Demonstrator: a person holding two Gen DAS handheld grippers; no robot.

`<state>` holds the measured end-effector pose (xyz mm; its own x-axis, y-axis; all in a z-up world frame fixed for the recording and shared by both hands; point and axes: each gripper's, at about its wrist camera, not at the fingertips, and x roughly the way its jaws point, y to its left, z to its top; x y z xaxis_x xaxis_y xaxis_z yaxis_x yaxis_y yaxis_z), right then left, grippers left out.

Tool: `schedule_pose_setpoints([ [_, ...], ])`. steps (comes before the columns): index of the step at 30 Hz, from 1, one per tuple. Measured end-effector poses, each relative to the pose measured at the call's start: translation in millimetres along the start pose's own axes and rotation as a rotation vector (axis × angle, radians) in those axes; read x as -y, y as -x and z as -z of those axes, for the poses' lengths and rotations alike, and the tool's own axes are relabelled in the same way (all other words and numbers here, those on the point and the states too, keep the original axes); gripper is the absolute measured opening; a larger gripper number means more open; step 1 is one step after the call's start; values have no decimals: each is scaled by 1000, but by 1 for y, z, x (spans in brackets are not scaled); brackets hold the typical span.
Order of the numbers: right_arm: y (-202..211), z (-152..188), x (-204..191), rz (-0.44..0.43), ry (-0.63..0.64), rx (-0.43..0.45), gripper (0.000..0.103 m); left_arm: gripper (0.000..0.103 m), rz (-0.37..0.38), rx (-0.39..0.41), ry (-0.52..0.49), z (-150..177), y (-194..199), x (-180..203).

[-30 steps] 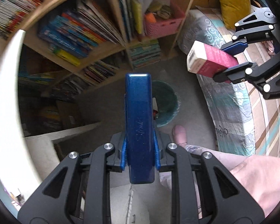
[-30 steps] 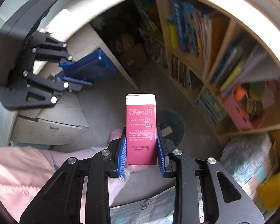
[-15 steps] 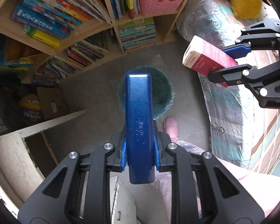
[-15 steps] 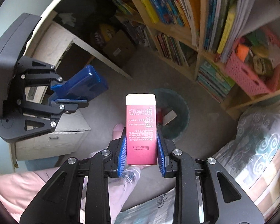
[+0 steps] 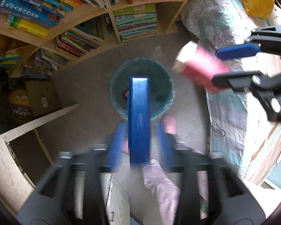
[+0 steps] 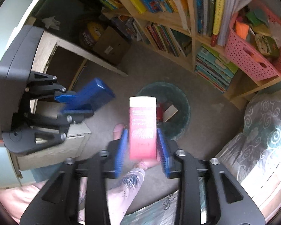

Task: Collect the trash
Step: 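Carry the navy case and pink box over the wastebasket and release both, then return both tools to the table toward the white paper cup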

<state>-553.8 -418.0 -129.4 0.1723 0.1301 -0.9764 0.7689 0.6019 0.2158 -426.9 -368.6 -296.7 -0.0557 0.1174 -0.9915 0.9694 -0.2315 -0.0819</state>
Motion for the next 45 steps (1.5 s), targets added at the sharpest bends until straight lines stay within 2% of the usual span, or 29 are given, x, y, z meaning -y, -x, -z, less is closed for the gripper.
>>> schedule_pose_setpoints([
  [1,1,-1,2,7,-4,8,56,68,-2,10,10,-1,0,0],
  [16,20,15,16,21,-47,31,59,76,-20,39,38,8,9,1],
  [18,24,17,15,24,-54,38,65,80,-27,54,43,11,14,2],
  [22,36,21,8,22,-56,49,65,84,-37,86,65,19,32,1],
  [24,47,22,2,19,-57,63,71,88,-43,105,82,25,44,0],
  [26,60,22,-8,6,-50,82,74,93,-60,140,107,34,62,-4],
  [30,86,18,-33,13,8,105,87,95,-64,201,174,55,99,-16],
  [37,124,2,-96,-2,185,139,89,96,-100,287,309,98,157,-52],
  [41,136,-14,-130,-1,271,147,89,96,-160,323,382,126,184,-76],
  [45,142,-30,-165,-12,352,162,89,96,-181,364,474,153,206,-99],
])
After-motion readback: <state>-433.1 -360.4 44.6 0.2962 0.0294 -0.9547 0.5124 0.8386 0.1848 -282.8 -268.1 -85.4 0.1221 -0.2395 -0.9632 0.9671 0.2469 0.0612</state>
